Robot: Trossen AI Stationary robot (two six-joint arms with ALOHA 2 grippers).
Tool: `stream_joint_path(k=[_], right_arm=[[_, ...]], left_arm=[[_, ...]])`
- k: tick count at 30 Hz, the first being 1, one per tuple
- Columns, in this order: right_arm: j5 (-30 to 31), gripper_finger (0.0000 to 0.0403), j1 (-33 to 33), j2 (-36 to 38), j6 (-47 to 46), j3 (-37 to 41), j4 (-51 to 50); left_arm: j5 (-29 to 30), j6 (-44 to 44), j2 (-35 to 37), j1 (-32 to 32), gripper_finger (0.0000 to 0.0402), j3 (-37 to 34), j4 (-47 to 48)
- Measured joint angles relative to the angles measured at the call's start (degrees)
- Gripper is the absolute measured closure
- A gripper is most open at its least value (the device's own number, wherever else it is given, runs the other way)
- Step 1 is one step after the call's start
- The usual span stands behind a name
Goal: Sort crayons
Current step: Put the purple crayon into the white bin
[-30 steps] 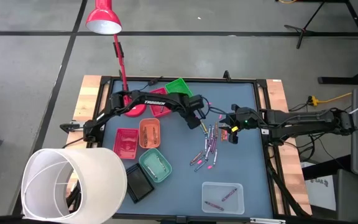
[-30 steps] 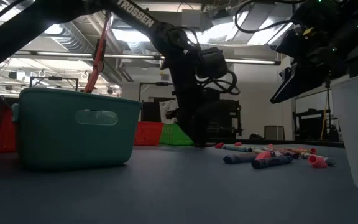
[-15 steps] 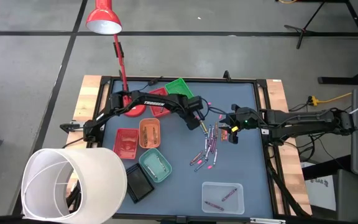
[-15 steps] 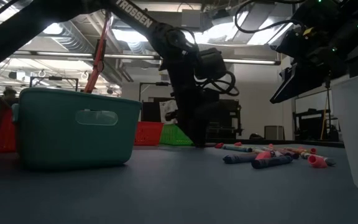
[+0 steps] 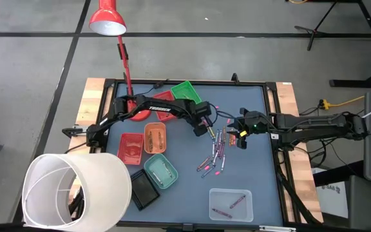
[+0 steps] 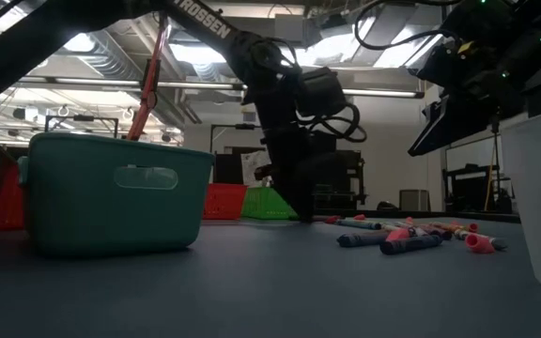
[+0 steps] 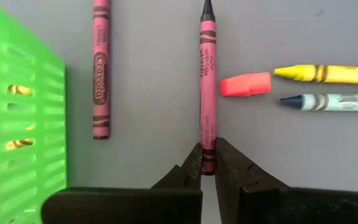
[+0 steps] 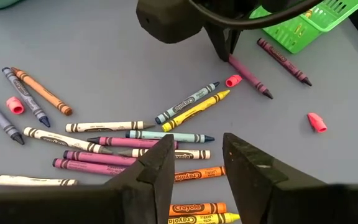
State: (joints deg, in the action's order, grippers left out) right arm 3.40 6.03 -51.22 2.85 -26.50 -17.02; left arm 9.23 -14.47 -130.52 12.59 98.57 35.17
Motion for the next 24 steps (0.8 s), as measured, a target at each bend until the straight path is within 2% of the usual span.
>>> stream_joint_path(k=[7,11,16,24], right_arm=[[0.6,0.0269,0.0,0.5,-2.6,0.0,-0.1],[0.7,0.0269,0.0,4.1,-4.1,0.0,0.0],[1.4,0.0269,0.0,12.3,-4.7,0.0,-0.5],[9.5,0.0269,0.0,29.1,-7.1,0.0,-4.6]], left_arm=[[-1.4,0.1,0.0,-0.9,0.0399,3.5,-2.1],[-1.0,0.1,0.0,-1.5,0.0399,5.4,-5.7],[-0.9,0.1,0.0,-2.6,0.0399,5.6,-16.1],[-1.4,0.1,0.0,-3.4,0.0399,5.6,-29.7]])
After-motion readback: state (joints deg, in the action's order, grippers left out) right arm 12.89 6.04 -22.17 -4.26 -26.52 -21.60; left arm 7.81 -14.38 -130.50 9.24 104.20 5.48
